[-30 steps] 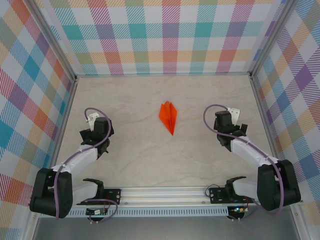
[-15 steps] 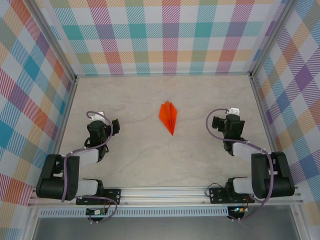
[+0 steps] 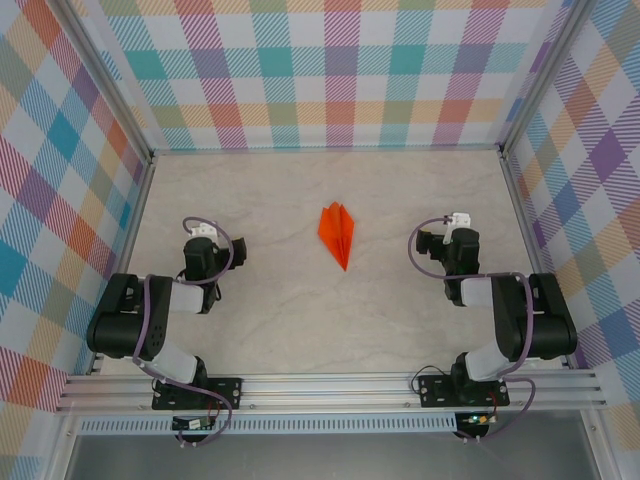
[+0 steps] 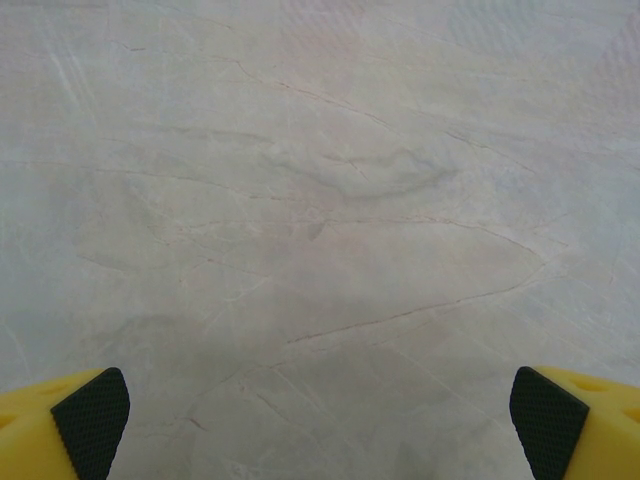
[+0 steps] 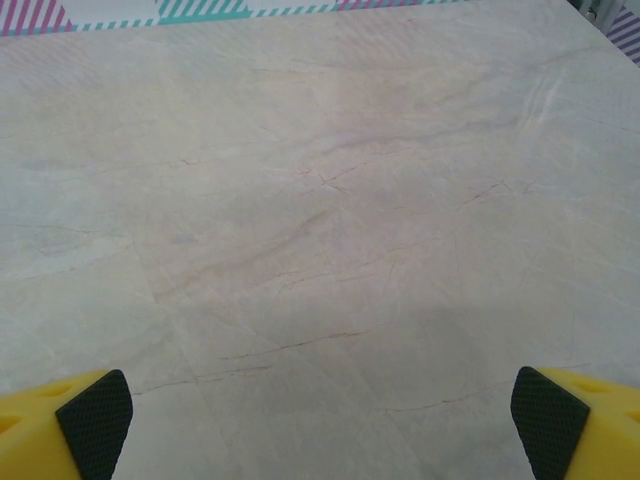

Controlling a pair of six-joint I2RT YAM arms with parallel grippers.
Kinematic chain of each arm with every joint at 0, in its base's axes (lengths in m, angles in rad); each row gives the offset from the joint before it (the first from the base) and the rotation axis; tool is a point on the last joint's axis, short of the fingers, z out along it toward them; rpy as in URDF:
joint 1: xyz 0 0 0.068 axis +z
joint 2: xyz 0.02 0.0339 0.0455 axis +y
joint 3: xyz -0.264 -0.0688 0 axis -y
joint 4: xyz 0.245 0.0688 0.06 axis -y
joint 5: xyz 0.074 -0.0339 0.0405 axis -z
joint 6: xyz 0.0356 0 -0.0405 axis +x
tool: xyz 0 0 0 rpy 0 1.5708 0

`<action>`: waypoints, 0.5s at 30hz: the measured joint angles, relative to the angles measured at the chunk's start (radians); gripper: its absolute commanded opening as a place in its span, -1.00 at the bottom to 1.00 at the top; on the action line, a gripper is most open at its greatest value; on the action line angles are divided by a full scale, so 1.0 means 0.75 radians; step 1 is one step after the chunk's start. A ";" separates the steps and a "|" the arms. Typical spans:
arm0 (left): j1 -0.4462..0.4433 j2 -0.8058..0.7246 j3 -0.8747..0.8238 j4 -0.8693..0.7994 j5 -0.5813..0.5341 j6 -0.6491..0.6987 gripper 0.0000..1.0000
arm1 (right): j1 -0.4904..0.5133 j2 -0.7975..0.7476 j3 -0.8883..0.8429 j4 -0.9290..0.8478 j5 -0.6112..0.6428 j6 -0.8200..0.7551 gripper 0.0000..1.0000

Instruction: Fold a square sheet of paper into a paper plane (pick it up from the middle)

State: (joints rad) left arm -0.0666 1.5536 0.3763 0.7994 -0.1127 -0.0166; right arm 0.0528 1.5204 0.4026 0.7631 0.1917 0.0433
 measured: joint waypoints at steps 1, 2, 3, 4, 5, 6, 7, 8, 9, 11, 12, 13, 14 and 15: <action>0.000 0.001 0.007 0.001 -0.001 0.001 1.00 | 0.000 0.002 0.000 0.008 -0.002 0.000 1.00; 0.000 0.002 0.011 0.001 -0.001 0.003 1.00 | -0.001 0.003 -0.001 0.015 -0.005 0.000 1.00; 0.000 0.002 0.015 0.001 -0.002 0.005 1.00 | -0.001 0.003 -0.001 0.021 -0.005 0.000 0.99; -0.001 0.002 0.019 -0.001 -0.005 0.009 1.00 | -0.001 0.003 -0.001 0.027 -0.005 0.000 1.00; -0.002 0.002 0.022 -0.001 -0.005 0.012 1.00 | -0.001 0.003 -0.001 0.032 -0.005 0.000 0.99; -0.002 0.002 0.026 -0.006 -0.002 0.016 1.00 | -0.001 0.003 -0.001 0.035 -0.006 0.000 1.00; -0.002 0.002 0.032 -0.013 0.004 0.020 1.00 | -0.002 0.003 -0.001 0.036 -0.009 0.000 1.00; -0.002 0.002 0.037 -0.019 0.012 0.025 1.00 | -0.002 0.003 -0.001 0.038 -0.010 0.000 1.00; -0.002 0.002 0.041 -0.019 0.016 0.030 1.00 | -0.002 0.003 -0.001 0.040 -0.012 0.000 1.00; -0.002 0.002 0.045 -0.019 0.024 0.037 1.00 | -0.003 0.003 -0.001 0.041 -0.014 0.000 1.00; -0.002 0.002 0.045 -0.020 0.025 0.040 1.00 | -0.003 0.003 -0.001 0.041 -0.014 0.000 0.99; -0.002 0.002 0.045 -0.020 0.026 0.044 1.00 | -0.003 0.003 -0.001 0.041 -0.014 0.000 1.00; -0.002 0.002 0.045 -0.021 0.026 0.044 1.00 | -0.003 0.003 -0.001 0.041 -0.014 0.000 0.99; -0.002 0.002 0.045 -0.021 0.026 0.045 1.00 | -0.003 0.003 -0.001 0.041 -0.014 0.000 1.00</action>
State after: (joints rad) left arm -0.0677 1.5551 0.4103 0.7837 -0.0929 0.0170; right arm 0.0509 1.5223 0.4019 0.7937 0.1810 0.0433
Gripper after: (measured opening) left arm 0.997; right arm 0.997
